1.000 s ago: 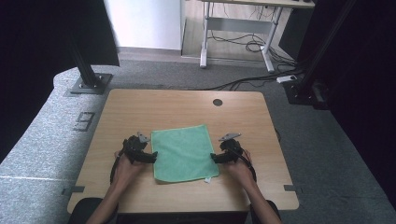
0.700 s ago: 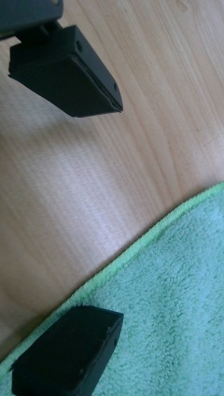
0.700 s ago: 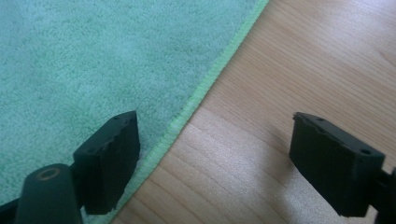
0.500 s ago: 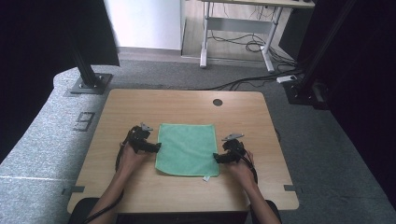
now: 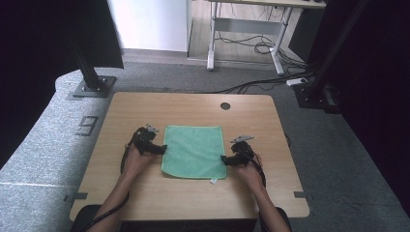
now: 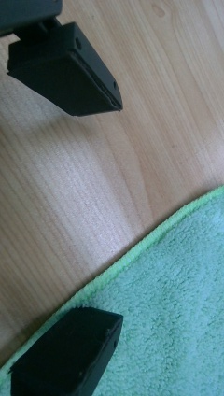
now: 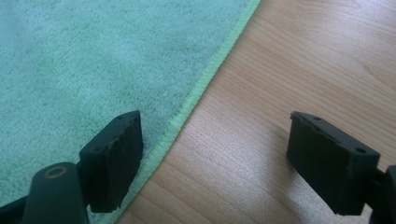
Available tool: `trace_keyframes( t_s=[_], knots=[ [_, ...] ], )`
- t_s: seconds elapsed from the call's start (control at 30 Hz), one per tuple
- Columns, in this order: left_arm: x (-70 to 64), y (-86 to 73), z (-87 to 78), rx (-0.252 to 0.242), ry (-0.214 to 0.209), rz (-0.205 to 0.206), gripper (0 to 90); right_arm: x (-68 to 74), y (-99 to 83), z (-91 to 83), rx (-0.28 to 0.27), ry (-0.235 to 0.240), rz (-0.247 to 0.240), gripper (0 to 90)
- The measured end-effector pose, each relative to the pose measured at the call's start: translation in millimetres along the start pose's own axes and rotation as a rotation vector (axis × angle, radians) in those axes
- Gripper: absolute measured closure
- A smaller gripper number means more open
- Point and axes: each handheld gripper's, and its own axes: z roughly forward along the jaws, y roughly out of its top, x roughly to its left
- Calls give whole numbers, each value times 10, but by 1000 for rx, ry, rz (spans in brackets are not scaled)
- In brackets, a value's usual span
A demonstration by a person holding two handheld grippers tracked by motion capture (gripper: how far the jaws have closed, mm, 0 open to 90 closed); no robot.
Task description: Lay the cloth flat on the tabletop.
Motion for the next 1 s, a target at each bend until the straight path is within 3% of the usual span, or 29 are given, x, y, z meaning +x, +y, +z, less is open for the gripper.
trace_keyframes(
  t_s=[0.1,0.2,0.33,0.67,1.0],
  knots=[
    [-3,12,-7,7,-6,2,34,2,2,0,0,2,-2,185],
    [-31,29,-51,28,-6,30,60,-11,3,-14,-4,11,17,188],
    [-96,8,-179,24,-48,52,61,-16,4,-80,-14,24,16,154],
    [-272,-307,-611,-13,-142,77,60,-6,-102,-391,-45,29,12,98],
    [-457,-555,-642,25,-155,110,60,-15,-306,-555,-46,9,35,58]
  ],
)
